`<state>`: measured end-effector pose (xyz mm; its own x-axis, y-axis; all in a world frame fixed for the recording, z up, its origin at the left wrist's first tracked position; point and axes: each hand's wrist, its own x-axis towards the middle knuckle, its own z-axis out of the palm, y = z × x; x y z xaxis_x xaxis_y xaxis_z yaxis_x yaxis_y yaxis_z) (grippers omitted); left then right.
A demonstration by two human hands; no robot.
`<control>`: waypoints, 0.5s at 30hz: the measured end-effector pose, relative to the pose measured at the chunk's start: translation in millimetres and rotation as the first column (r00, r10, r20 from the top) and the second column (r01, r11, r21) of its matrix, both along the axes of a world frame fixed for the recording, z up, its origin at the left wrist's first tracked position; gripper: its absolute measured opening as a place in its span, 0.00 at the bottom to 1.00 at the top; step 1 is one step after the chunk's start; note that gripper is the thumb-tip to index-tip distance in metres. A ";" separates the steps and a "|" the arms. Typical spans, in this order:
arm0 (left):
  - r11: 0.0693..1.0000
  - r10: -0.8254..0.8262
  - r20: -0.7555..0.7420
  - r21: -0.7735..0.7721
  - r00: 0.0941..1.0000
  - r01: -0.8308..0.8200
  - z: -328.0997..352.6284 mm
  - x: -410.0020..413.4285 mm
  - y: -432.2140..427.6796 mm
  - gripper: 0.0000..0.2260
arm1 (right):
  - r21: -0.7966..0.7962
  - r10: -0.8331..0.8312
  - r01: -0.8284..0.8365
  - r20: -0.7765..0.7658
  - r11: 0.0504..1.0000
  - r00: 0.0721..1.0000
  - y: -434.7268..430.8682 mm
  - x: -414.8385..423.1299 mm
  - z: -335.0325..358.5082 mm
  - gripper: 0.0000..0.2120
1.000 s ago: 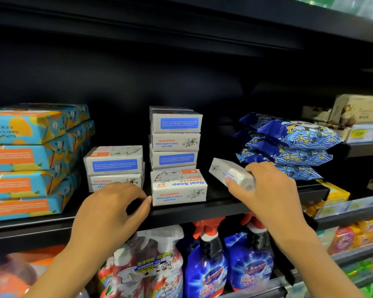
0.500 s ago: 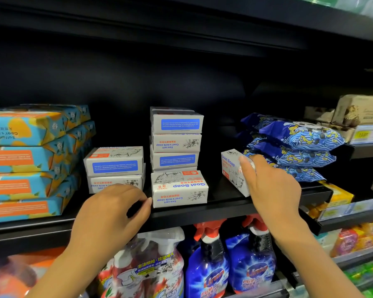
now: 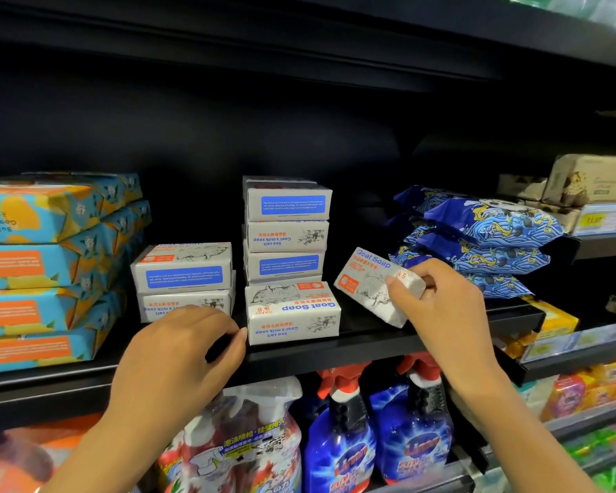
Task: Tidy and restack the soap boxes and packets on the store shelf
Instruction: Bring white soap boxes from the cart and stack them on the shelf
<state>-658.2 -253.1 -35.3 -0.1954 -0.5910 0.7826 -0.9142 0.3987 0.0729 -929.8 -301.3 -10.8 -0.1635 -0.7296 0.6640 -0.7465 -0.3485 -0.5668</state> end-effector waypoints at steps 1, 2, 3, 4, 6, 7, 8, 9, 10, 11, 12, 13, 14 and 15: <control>1.000 0.002 0.001 -0.002 1.000 -0.002 -0.2 0.0 0.0 0.17 | 0.018 -0.017 0.017 -0.010 1.000 1.000 -1.9 0.8 -0.2 0.12; 1.000 0.003 0.002 -0.004 1.000 -0.003 -0.4 0.1 0.0 0.17 | 0.034 -0.042 0.043 -0.027 0.998 0.999 -4.1 0.4 0.0 0.13; 1.000 0.003 0.002 -0.005 1.000 -0.003 -0.8 0.0 0.0 0.17 | 0.044 -0.068 0.070 -0.045 0.997 0.997 -6.5 -0.7 0.2 0.15; 1.000 0.004 0.003 -0.007 1.000 -0.004 -0.9 0.0 -0.1 0.17 | 0.051 -0.094 0.097 -0.061 0.994 0.994 -8.5 -2.6 -0.2 0.15; 1.000 0.006 0.004 -0.012 1.000 -0.006 -1.1 -0.1 -0.5 0.17 | 0.054 -0.139 0.144 -0.092 0.988 0.986 -11.8 -5.7 -3.4 0.15; 1.000 0.007 0.003 -0.013 1.000 -0.007 -1.2 -0.2 -0.6 0.17 | 0.046 -0.163 0.169 -0.110 0.985 0.980 -13.7 -6.9 -6.1 0.14; 1.000 0.009 0.004 -0.013 1.000 -0.009 -1.3 -0.3 -0.4 0.17 | 0.035 -0.190 0.196 -0.129 0.980 0.973 -14.8 -7.6 -8.7 0.14; 1.000 0.011 0.006 -0.013 1.000 -0.011 -1.3 -0.4 -0.1 0.17 | 0.026 -0.211 0.217 -0.146 0.976 0.967 -14.8 -7.9 -10.8 0.14; 1.000 0.015 0.008 -0.014 1.000 -0.015 -1.4 -0.4 0.1 0.17 | 0.021 -0.221 0.227 -0.161 0.974 0.962 -14.0 -7.8 -11.8 0.14; 1.000 0.019 0.010 -0.015 1.000 -0.019 -1.5 -0.4 0.2 0.17 | 0.014 -0.232 0.238 -0.175 0.971 0.957 -12.8 -7.3 -12.0 0.14; 1.000 0.023 0.009 -0.015 1.000 -0.023 -1.7 -0.1 0.2 0.17 | -0.006 -0.252 0.256 -0.192 0.967 0.948 -10.9 -6.6 -11.4 0.13; 1.000 0.026 0.005 -0.012 1.000 -0.026 -2.0 0.1 0.3 0.17 | -0.059 -0.275 0.268 -0.214 0.961 0.937 -7.7 -5.1 -9.8 0.12; 1.000 0.029 0.001 -0.008 1.000 -0.029 -2.2 0.3 0.4 0.17 | -0.126 -0.272 0.249 -0.229 0.960 0.935 -3.7 -1.5 -7.3 0.10; 0.999 0.032 -0.003 -0.002 0.999 -0.032 -2.5 0.4 0.9 0.17 | -0.191 -0.222 0.178 -0.241 0.965 0.945 1.4 4.7 -4.0 0.11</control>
